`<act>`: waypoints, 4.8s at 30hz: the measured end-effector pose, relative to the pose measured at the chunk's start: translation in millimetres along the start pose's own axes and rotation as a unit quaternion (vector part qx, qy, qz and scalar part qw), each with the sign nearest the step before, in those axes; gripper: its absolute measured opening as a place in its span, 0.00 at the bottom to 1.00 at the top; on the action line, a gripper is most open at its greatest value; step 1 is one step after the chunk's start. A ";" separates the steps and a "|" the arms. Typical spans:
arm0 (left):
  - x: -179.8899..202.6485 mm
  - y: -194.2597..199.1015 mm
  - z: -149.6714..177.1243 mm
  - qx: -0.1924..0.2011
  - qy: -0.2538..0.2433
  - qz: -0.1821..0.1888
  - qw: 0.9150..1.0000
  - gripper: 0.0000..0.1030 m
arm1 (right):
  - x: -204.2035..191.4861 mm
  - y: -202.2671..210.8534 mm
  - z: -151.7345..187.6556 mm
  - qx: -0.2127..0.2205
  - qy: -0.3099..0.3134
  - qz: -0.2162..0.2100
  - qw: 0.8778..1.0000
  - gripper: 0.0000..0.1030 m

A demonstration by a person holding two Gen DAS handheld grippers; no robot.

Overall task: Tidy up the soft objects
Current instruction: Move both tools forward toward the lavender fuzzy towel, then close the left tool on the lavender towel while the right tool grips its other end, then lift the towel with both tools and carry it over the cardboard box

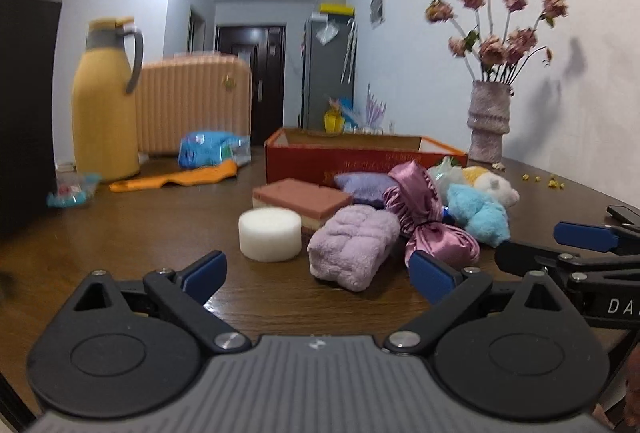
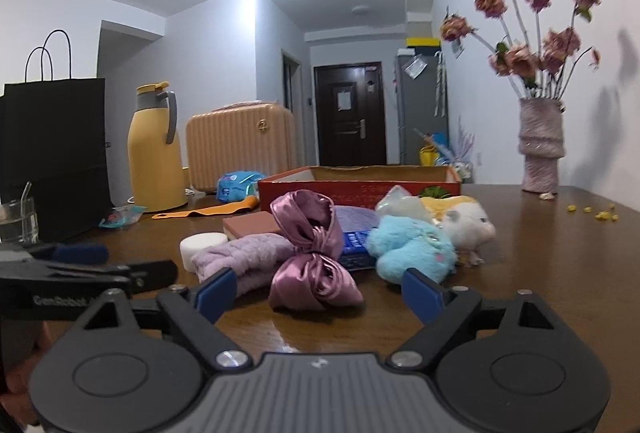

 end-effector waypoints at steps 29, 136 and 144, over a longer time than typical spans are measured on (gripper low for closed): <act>-10.6 -83.8 -36.1 -0.147 0.101 0.017 0.984 0.42 | 8.4 -107.0 -45.9 -0.088 -0.064 -0.122 0.987 0.24; -19.6 -218.9 -213.9 -0.162 0.129 0.167 0.964 0.16 | 100.9 -237.3 -153.1 -0.083 -0.158 -0.185 0.966 0.21; -7.4 -308.3 -249.2 -0.206 0.126 0.172 0.955 0.15 | 140.0 -305.3 -189.3 -0.094 -0.171 -0.168 0.966 0.21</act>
Point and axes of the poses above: each gripper's, at about its wrist camera, not at the fingertips, and y roughly against the way its jaws point, x to its right, z to its underside, the point moved 1 cm from there along -y, roughly the way its jaws point, and after that the axes turned 13 degrees about y, right-handed, at the moved point
